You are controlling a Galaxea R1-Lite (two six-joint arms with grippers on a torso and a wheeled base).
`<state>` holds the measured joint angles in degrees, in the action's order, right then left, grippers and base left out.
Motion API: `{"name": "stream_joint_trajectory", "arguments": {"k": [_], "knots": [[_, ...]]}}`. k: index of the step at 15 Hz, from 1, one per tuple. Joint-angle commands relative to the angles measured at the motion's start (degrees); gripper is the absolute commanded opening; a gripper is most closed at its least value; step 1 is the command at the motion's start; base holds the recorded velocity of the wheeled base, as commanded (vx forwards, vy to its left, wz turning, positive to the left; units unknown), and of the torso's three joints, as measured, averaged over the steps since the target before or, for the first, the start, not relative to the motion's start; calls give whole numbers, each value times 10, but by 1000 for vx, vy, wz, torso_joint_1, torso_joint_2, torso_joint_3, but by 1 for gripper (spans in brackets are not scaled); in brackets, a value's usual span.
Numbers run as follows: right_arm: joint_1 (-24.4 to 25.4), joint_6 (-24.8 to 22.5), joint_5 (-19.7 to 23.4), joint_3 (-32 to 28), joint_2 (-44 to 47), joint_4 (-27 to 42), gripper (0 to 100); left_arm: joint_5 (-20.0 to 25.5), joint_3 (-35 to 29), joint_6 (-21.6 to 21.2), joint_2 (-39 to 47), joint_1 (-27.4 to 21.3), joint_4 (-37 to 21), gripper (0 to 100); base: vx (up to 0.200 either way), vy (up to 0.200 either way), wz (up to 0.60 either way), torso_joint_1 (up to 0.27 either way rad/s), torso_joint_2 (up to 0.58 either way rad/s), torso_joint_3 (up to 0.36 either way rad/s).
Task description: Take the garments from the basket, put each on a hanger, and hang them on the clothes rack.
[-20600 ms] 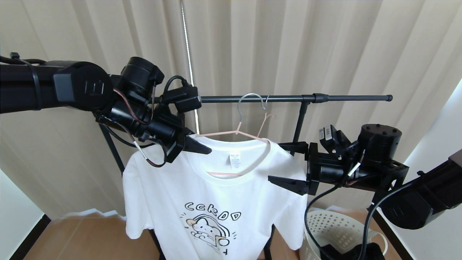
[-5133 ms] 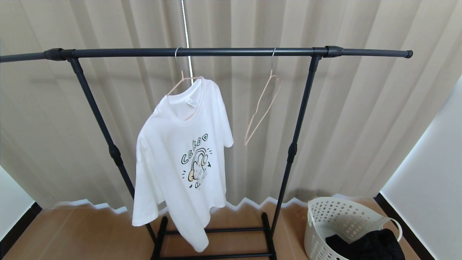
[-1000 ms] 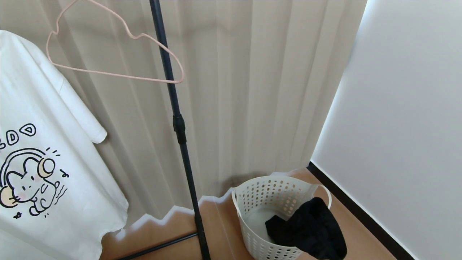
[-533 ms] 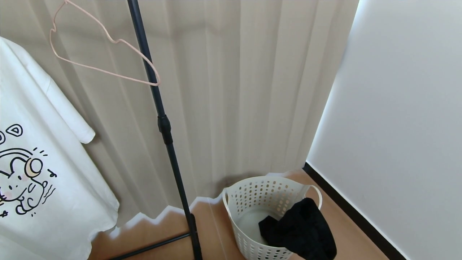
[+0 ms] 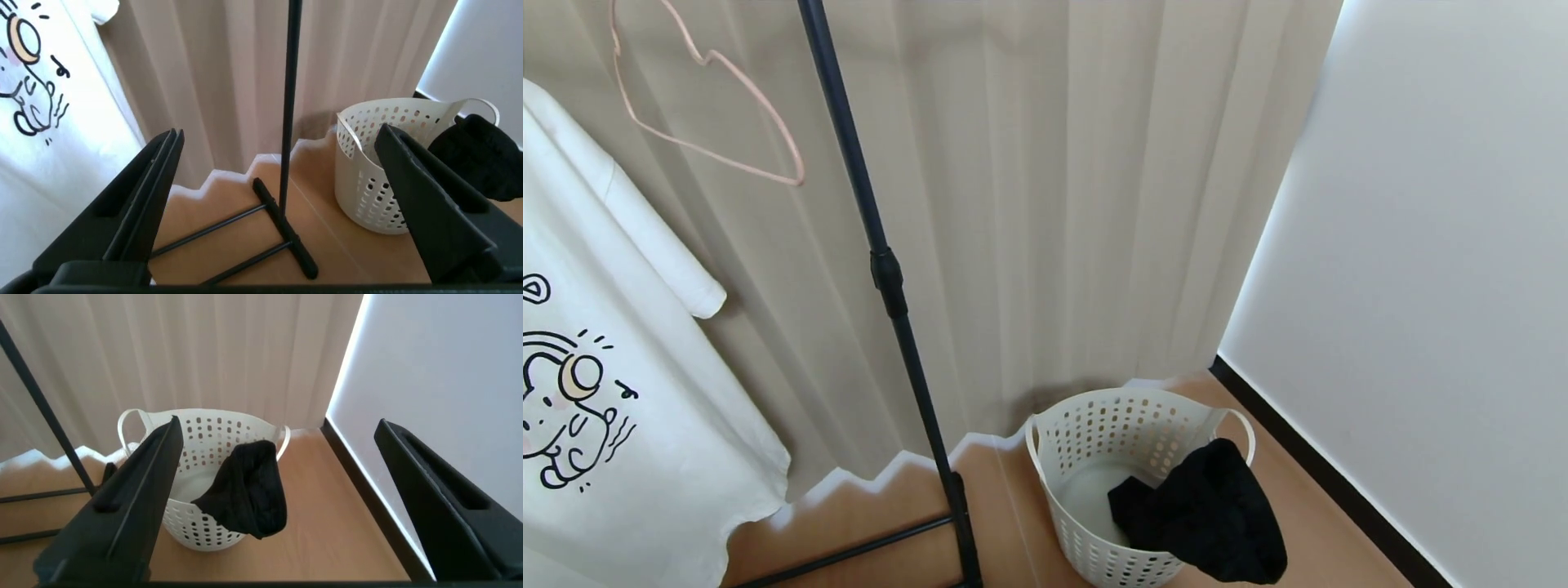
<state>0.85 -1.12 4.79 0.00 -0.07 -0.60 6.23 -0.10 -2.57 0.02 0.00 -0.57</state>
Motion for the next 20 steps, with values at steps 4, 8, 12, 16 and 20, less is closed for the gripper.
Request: {"name": "stream_joint_trajectory", "arguments": {"k": [4, 8, 12, 16, 20], "knots": [[0, 2, 0, 0, 1, -1, 100, 0, 0, 0, 0, 0, 0, 100, 0, 0, 0, -4, 116, -88], [0, 3, -1, 0, 1, -1, 100, 0, 0, 0, 0, 0, 0, 100, 0, 0, 0, 1, 12, -185], [0, 3, -1, 0, 1, -1, 100, 0, 0, 0, 0, 0, 0, 100, 0, 0, 0, 2, 5, -195], [0, 3, -1, 0, 1, -1, 100, 0, 0, 0, 0, 0, 0, 100, 0, 0, 0, -1, 4, -198], [0, 3, -1, 0, 1, -1, 100, 0, 0, 0, 0, 0, 0, 100, 0, 0, 0, 4, 4, -201]]}}
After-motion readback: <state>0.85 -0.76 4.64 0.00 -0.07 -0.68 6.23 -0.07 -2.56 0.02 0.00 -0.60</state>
